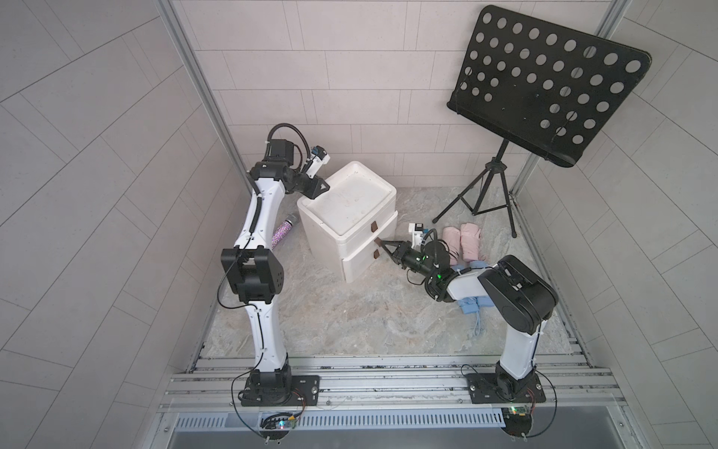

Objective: Place the umbrella in the drawer by color
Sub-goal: Open the drawer in the storage box.

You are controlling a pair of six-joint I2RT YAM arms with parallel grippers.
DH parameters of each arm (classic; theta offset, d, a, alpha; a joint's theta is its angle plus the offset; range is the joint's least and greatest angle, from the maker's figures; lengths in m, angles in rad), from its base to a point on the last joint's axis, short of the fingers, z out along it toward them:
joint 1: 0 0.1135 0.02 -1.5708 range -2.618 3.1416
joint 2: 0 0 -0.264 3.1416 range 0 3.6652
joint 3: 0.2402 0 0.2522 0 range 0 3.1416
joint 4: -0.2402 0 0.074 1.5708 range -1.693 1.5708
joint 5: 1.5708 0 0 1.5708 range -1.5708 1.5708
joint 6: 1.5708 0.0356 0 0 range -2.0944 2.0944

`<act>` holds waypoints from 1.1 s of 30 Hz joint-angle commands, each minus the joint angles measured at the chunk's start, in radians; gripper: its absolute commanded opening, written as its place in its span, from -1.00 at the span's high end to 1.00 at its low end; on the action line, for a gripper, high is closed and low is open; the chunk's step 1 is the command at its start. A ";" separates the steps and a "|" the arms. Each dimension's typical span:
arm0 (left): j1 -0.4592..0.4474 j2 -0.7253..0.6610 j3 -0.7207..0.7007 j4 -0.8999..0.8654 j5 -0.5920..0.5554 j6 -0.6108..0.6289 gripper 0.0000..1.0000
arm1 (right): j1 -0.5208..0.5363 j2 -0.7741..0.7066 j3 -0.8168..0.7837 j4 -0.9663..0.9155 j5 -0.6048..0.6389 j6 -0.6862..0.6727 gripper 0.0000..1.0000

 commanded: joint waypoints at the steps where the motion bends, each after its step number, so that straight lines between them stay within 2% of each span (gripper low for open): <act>1: 0.007 0.017 0.008 -0.113 0.053 -0.049 0.69 | 0.005 -0.098 -0.025 -0.036 -0.019 -0.067 1.00; 11: 0.016 0.027 0.018 -0.113 0.052 -0.052 0.69 | 0.004 -0.321 -0.179 -0.248 0.002 -0.192 1.00; 20: 0.017 0.039 0.034 -0.107 0.058 -0.070 0.69 | 0.005 -0.523 -0.253 -0.452 0.028 -0.284 1.00; 33: 0.016 0.048 0.044 -0.102 0.059 -0.085 0.69 | 0.006 -0.594 -0.309 -0.533 0.049 -0.317 1.00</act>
